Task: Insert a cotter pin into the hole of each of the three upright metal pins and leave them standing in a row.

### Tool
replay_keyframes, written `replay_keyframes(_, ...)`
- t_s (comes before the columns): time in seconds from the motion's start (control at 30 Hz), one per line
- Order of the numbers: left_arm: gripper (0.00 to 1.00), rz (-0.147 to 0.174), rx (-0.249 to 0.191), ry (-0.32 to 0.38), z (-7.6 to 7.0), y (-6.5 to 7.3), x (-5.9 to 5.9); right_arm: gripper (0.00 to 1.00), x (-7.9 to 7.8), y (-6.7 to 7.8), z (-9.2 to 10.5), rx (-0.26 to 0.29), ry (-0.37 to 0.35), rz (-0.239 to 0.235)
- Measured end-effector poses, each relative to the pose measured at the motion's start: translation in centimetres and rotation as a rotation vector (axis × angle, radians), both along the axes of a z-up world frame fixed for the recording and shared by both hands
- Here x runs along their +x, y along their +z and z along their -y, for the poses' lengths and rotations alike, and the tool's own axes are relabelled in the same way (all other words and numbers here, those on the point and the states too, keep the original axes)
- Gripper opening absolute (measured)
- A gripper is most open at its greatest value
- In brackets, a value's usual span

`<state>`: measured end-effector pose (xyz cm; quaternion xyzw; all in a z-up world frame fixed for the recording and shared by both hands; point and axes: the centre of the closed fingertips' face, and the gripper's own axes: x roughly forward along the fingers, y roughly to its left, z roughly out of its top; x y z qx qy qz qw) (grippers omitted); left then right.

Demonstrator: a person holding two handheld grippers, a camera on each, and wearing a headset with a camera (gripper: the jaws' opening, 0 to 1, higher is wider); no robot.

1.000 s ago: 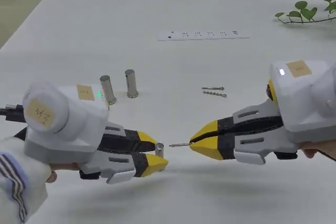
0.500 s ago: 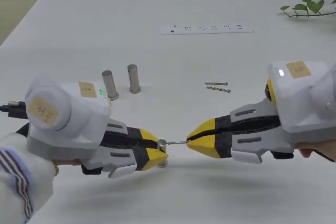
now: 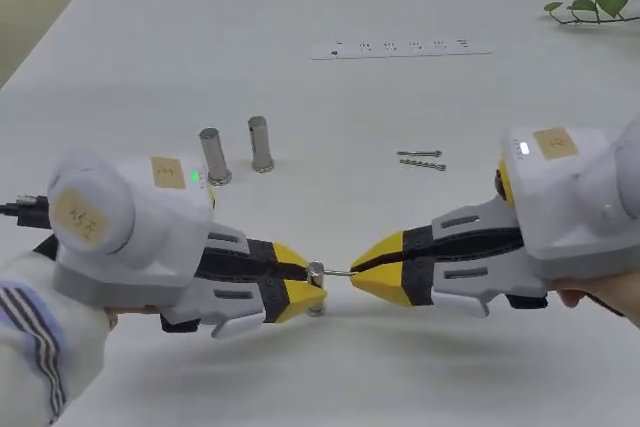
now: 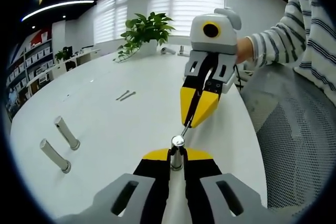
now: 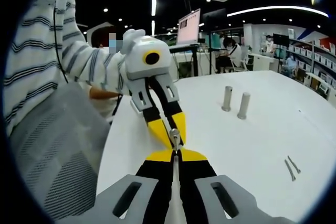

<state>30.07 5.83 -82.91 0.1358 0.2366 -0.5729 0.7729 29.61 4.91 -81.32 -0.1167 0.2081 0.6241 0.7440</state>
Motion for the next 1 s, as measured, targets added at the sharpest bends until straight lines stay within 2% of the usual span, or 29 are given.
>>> replay_keyframes(0.23, 0.07, -0.003, 0.003, -0.014, 0.4, -0.1, -0.1, 0.04, 0.4, 0.0, -1.5, 0.002, 0.013, -0.004)
replay_keyframes(0.47, 0.07, 0.000, 0.004, -0.009, 0.4, -0.2, 0.0, 0.05, 0.5, 0.0, -1.4, 0.004, 0.016, -0.013)
replay_keyframes(0.6, 0.07, 0.001, 0.006, -0.010, 0.4, -0.2, 0.0, 0.13, 0.4, 0.0, -1.2, 0.000, 0.017, -0.011)
replay_keyframes(0.8, 0.07, 0.007, 0.008, -0.018, 0.4, -0.3, 0.0, 0.08, 0.4, 0.0, -0.3, -0.018, 0.014, -0.025)
replay_keyframes(1.0, 0.07, 0.013, 0.010, -0.025, 0.4, -0.3, -0.1, 0.05, 0.4, 0.3, -0.2, -0.016, 0.007, -0.014)
